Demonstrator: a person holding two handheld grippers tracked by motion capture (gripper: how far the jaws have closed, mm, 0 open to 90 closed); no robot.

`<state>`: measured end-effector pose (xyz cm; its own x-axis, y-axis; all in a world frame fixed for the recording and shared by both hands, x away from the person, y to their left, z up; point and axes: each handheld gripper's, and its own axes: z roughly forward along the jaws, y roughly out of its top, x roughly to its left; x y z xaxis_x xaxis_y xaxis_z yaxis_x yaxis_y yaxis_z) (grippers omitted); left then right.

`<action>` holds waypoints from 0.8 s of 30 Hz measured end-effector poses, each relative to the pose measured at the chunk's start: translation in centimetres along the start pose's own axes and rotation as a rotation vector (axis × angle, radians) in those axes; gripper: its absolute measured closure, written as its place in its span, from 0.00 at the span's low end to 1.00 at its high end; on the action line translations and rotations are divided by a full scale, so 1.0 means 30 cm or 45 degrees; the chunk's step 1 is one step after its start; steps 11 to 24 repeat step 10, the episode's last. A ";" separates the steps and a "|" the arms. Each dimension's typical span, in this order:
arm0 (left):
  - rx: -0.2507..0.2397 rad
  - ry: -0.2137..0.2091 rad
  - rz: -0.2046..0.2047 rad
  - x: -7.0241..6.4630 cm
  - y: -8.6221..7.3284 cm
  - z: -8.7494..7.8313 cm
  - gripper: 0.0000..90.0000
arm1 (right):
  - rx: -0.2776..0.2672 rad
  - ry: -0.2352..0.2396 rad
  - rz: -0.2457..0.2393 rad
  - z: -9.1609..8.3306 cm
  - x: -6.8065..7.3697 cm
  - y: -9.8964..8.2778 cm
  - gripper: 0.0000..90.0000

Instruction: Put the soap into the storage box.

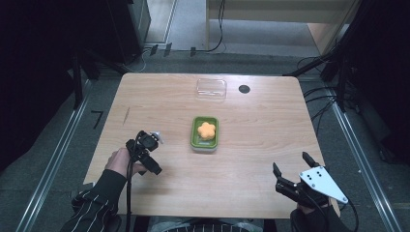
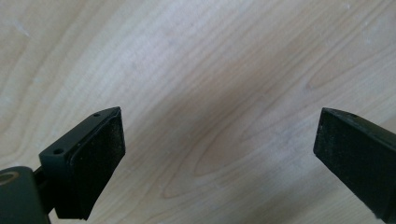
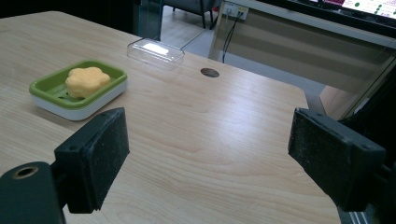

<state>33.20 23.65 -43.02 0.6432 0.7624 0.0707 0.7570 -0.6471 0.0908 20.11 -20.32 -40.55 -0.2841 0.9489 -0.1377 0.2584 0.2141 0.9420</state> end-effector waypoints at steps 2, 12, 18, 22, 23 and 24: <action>0.022 0.003 0.005 -0.005 -0.017 0.008 0.02 | 0.000 0.001 -0.002 0.002 0.000 0.001 0.14; 0.042 -0.014 -0.011 -0.015 -0.071 0.034 0.02 | -0.001 0.004 -0.001 0.004 0.001 0.001 0.14; 0.042 -0.014 -0.011 -0.015 -0.071 0.034 0.02 | -0.001 0.004 -0.001 0.004 0.001 0.001 0.14; 0.042 -0.014 -0.011 -0.015 -0.071 0.034 0.02 | -0.001 0.004 -0.001 0.004 0.001 0.001 0.14; 0.042 -0.014 -0.011 -0.015 -0.071 0.034 0.02 | -0.001 0.004 -0.001 0.004 0.001 0.001 0.14; 0.042 -0.014 -0.011 -0.015 -0.071 0.034 0.02 | -0.001 0.004 -0.001 0.004 0.001 0.001 0.14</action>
